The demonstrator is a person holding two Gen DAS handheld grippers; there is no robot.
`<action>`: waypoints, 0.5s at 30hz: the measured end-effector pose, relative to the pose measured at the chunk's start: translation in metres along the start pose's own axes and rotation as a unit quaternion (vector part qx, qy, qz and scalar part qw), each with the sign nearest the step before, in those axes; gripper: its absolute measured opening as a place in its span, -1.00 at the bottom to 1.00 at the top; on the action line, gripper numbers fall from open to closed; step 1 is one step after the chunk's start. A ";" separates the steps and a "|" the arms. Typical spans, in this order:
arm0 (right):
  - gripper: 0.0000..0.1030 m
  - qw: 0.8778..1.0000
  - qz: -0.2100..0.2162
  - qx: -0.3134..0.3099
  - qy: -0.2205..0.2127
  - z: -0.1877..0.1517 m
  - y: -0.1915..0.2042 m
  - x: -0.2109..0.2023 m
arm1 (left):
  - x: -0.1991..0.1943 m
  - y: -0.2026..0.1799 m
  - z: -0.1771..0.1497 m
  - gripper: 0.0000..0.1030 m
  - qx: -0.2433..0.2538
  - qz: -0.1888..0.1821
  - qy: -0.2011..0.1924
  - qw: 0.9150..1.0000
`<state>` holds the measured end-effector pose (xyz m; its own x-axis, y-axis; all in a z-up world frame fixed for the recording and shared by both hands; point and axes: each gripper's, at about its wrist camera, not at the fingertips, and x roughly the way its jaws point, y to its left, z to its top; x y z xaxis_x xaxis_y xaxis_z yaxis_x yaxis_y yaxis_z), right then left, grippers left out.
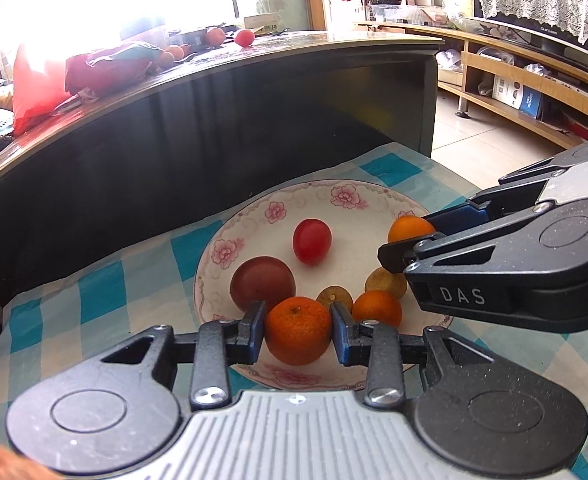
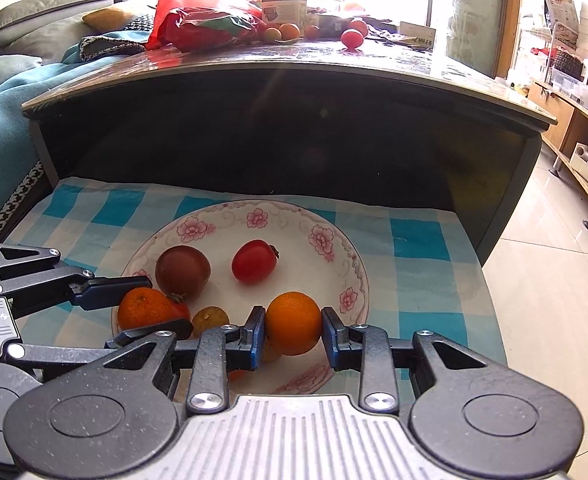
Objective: Organize fruits
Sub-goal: 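Carry both oranges over the white bowl with both tools, then lower both oranges into the bowl and open both tools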
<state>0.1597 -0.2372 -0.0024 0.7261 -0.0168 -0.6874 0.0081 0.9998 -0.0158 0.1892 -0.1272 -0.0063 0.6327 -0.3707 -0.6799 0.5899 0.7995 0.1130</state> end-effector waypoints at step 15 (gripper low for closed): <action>-0.40 1.000 0.000 0.006 -0.005 0.001 -0.002 0.004 | 0.002 0.001 -0.001 -0.14 -0.007 0.004 0.000 1.000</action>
<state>0.1631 -0.2394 -0.0047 0.7323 -0.0164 -0.6808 0.0154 0.9999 -0.0075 0.1907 -0.1270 -0.0080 0.6374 -0.3636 -0.6794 0.5776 0.8090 0.1089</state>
